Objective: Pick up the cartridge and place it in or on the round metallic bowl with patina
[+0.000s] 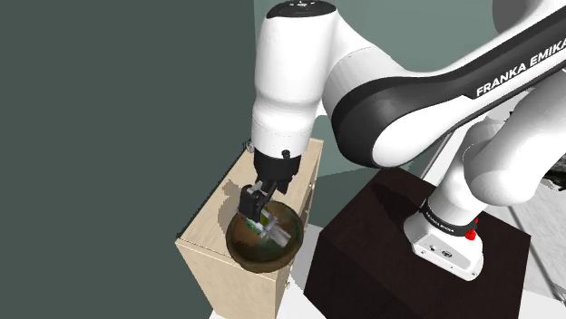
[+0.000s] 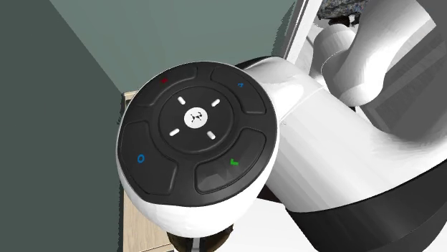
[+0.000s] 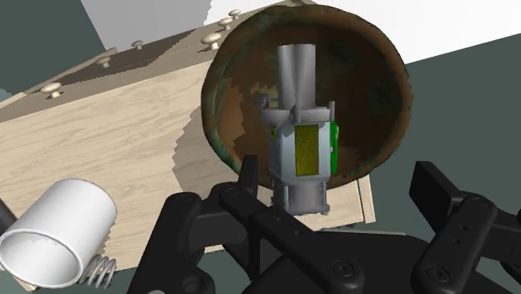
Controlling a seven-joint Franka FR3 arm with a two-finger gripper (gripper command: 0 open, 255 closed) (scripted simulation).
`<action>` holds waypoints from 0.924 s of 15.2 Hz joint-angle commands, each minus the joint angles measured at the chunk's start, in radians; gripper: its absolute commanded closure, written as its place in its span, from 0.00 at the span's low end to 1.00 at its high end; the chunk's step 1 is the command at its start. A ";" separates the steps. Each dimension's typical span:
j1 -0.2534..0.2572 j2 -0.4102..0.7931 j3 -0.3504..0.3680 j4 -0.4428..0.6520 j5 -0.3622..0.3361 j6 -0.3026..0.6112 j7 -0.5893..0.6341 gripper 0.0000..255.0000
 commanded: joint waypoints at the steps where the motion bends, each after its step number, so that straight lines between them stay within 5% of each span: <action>1: 0.000 0.000 0.000 0.000 0.000 0.000 0.000 0.00; 6: 0.009 -0.066 -0.031 0.075 0.034 -0.132 -0.028 0.00; 14: 0.009 -0.066 -0.031 0.075 0.034 -0.132 -0.027 0.00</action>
